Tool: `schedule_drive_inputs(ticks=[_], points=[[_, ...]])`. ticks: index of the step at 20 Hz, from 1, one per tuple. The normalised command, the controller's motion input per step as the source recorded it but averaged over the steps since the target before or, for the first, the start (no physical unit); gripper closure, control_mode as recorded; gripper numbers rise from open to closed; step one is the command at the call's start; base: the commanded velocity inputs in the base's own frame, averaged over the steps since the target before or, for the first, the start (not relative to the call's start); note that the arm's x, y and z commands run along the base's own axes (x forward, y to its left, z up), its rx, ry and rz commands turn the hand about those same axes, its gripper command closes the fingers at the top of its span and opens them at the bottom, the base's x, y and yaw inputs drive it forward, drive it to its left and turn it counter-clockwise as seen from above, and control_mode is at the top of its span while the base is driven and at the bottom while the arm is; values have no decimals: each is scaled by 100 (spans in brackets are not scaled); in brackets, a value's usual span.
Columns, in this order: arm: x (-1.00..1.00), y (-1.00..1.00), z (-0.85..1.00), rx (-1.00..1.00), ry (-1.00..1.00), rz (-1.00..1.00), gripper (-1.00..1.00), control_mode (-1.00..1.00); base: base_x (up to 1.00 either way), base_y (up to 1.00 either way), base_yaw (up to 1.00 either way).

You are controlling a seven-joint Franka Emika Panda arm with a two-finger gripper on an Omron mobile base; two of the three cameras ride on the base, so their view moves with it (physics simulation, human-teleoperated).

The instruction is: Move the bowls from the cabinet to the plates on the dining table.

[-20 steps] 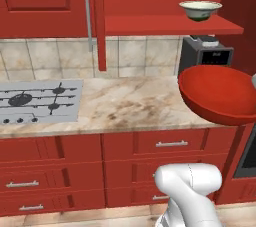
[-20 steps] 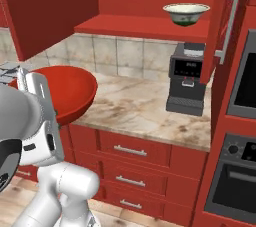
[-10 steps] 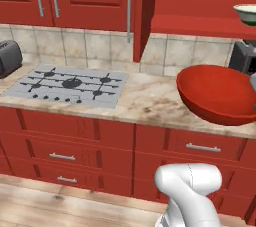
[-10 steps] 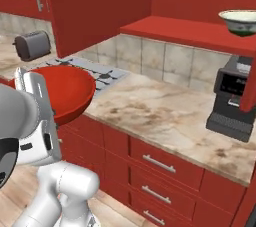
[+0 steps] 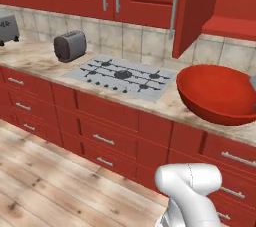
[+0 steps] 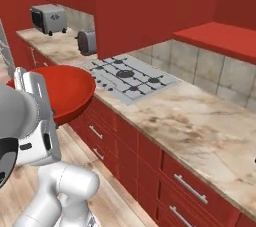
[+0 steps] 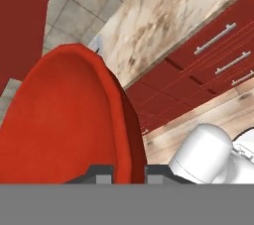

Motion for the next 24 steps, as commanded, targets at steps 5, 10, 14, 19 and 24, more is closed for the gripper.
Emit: schedule_drive_inputs(ticks=[5, 10, 14, 19, 24], points=[[0, 0, 0, 0, 0, 0, 100, 100, -6, 14, 51], [0, 0, 0, 0, 0, 0, 100, 100, -4, 21, 50], [0, 0, 0, 0, 0, 0, 100, 100, -4, 26, 48], [0, 0, 0, 0, 0, 0, 100, 100, -7, 26, 46], [0, 0, 0, 0, 0, 0, 100, 100, -6, 17, 43]])
